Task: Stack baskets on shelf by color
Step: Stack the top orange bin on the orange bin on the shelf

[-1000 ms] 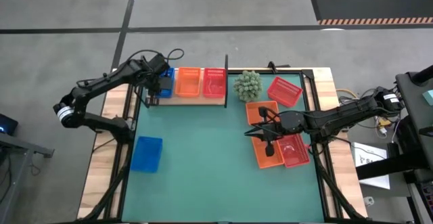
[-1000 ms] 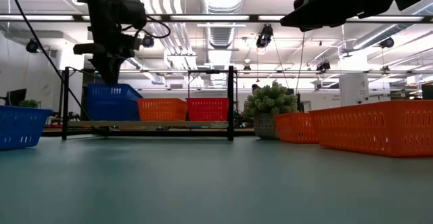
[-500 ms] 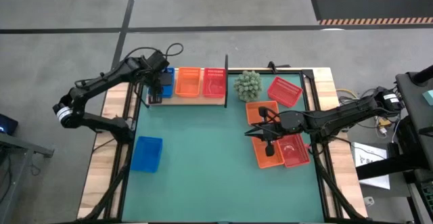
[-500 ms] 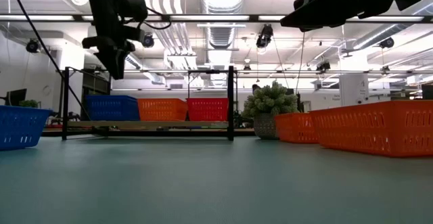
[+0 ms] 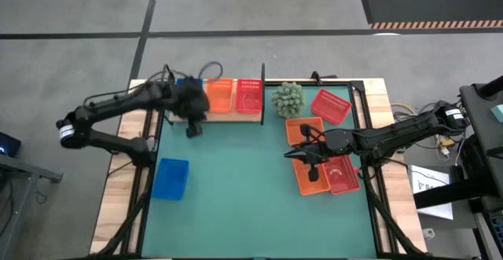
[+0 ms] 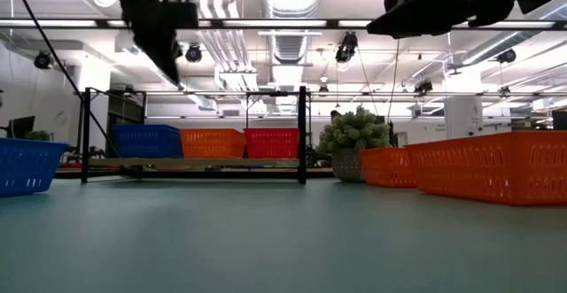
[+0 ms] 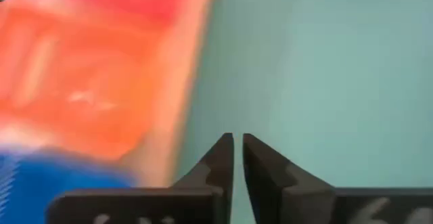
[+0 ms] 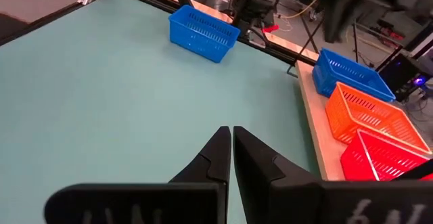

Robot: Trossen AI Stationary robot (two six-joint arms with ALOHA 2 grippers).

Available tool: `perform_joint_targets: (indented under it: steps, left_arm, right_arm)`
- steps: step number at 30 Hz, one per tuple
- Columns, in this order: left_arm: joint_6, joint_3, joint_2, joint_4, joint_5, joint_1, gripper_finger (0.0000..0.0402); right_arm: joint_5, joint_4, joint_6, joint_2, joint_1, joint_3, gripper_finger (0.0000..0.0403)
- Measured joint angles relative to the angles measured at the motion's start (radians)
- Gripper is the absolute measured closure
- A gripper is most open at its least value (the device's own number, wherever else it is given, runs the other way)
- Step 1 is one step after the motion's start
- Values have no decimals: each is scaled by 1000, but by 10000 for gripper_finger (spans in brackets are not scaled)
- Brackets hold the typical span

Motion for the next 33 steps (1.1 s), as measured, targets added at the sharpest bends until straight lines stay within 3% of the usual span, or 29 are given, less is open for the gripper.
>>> perform_joint_targets:
  steps: [3,7,12,22,26,33]
  left_arm:
    - [-176,-71,-52,183,-6,-221,398]
    - [-285,-174,-87,434,-165,-491,396]
    - [-346,-285,-86,744,-354,-671,396]
    - [-281,-477,46,1399,-413,-719,395]
    - [-220,-490,96,1496,-413,-719,395]
    - [-208,-492,107,1513,-412,-718,395]
  right_arm:
    - [0,0,-26,0,-4,-3,392]
    - [0,0,-56,0,-26,-3,392]
    - [-1,1,-77,0,-63,-3,392]
    - [-1,5,-122,0,-115,-3,392]
    - [-1,11,-109,0,-115,-3,392]
    - [-1,12,-22,0,-115,-3,365]
